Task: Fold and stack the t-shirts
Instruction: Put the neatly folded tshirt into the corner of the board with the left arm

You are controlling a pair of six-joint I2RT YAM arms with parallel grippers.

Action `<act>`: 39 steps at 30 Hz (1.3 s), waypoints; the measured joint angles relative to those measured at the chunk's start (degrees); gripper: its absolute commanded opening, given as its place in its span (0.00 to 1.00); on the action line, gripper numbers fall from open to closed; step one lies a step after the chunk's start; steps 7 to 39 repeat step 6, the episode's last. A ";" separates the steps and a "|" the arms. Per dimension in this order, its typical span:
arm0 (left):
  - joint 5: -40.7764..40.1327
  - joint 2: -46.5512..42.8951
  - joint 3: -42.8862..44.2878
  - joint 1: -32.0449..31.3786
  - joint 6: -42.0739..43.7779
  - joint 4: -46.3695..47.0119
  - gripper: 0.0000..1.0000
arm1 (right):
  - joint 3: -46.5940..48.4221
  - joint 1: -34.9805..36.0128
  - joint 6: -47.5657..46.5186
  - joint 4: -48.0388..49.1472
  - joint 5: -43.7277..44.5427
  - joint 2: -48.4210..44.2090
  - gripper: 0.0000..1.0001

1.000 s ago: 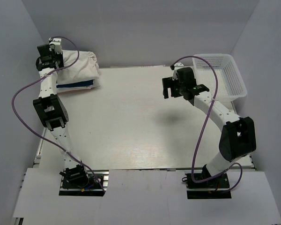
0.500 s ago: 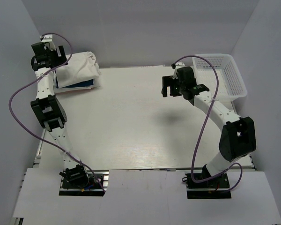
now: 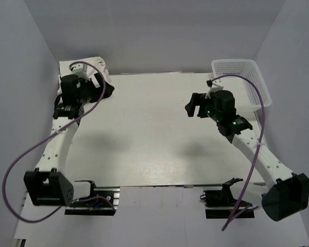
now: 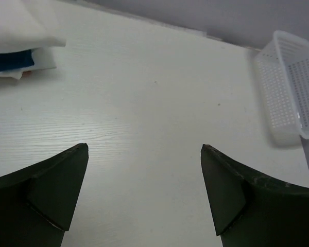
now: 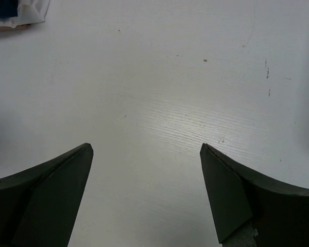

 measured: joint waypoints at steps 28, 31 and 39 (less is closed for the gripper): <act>-7.48 -11.67 -1.95 -1.49 -1.68 -4.39 1.00 | -10.29 0.00 0.61 2.71 0.00 -11.67 0.90; -7.48 -11.67 -1.95 -1.49 -1.68 -4.39 1.00 | -10.29 0.00 0.61 2.71 0.00 -11.67 0.90; -7.48 -11.67 -1.95 -1.49 -1.68 -4.39 1.00 | -10.29 0.00 0.61 2.71 0.00 -11.67 0.90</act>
